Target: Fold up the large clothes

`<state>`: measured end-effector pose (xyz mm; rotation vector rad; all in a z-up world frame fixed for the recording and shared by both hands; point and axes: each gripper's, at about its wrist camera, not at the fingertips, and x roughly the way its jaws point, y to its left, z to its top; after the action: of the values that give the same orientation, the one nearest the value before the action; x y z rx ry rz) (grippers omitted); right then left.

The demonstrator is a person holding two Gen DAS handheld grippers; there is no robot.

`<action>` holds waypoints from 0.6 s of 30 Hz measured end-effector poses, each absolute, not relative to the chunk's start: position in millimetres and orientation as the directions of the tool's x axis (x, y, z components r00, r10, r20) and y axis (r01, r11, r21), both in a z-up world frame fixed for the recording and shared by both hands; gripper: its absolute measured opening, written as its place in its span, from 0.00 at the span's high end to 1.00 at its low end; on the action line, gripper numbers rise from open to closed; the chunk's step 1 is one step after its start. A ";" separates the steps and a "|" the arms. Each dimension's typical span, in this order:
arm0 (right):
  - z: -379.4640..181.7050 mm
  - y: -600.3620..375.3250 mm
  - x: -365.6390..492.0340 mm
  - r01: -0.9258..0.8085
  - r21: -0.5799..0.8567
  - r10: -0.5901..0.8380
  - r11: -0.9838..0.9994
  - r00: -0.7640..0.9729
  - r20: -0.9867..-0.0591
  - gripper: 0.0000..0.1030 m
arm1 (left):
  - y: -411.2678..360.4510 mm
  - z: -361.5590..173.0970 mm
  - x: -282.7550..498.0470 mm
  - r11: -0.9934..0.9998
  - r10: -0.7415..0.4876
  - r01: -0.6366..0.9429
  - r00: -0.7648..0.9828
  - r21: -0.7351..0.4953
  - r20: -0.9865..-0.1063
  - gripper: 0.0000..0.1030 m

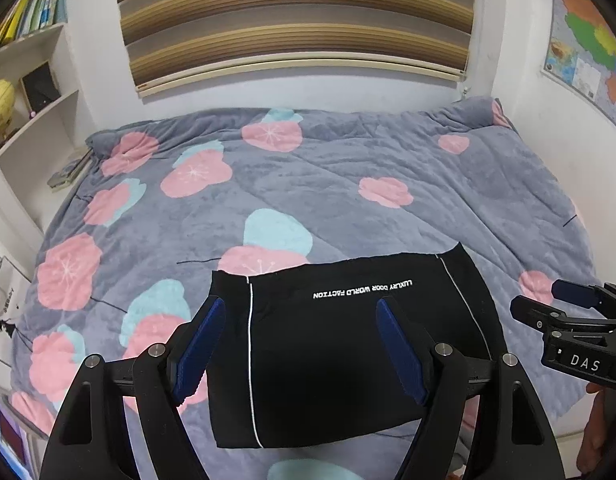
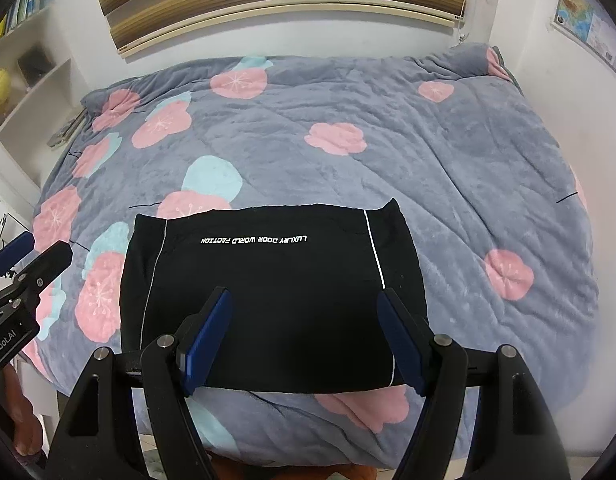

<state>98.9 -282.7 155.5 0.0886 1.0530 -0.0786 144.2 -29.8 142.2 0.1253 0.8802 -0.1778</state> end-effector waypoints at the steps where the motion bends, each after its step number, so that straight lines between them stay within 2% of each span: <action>1: 155.8 -282.7 99.0 0.106 0.035 -0.022 0.994 0.493 -0.870 0.26 | -29.6 142.1 143.7 0.978 -0.101 0.204 0.623 0.037 -0.776 0.24; 18: 150.9 -275.0 96.0 0.094 0.050 -0.001 0.994 0.483 -0.875 0.26 | -27.2 140.2 138.3 0.980 -0.090 0.197 0.607 0.040 -0.790 0.24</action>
<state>96.0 -275.0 150.9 0.0952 1.0653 -0.0580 138.3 -27.2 140.2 0.1277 0.9044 -0.1661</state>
